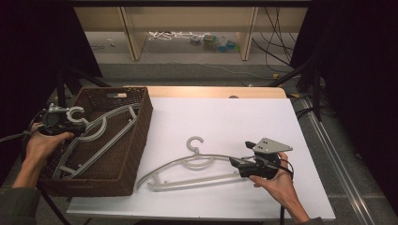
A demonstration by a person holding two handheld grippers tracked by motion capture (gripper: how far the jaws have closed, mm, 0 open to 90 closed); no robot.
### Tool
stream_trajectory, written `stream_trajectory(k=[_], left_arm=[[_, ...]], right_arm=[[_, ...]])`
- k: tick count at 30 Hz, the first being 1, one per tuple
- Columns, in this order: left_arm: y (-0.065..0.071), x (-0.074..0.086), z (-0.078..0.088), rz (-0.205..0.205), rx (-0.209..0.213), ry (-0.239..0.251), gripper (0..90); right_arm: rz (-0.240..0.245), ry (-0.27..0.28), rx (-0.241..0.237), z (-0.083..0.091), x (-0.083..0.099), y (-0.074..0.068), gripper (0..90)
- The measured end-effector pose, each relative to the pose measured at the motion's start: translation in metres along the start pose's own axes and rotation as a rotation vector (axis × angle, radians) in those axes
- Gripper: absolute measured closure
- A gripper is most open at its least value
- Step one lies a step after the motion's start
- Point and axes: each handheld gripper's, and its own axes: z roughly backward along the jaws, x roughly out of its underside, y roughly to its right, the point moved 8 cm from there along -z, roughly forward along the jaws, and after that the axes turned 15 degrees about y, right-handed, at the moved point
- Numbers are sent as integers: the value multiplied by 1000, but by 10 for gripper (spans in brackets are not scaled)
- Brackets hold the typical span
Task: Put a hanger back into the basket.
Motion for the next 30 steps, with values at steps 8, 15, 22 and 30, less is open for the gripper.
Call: stream_trajectory(k=[8,15,22,30], left_arm=[[19,-17,15,67,38,81,345],[61,-39,35,150,145,225,306],[107,-55,61,191,226,344,241],[162,-58,78,178,354,403,205]], right_arm=[[-3,1,-1,-1,0,-1,172],[-1,10,2,-1,-1,-1,172],[3,8,0,-1,0,-2,172],[2,13,2,-2,-1,-4,171]])
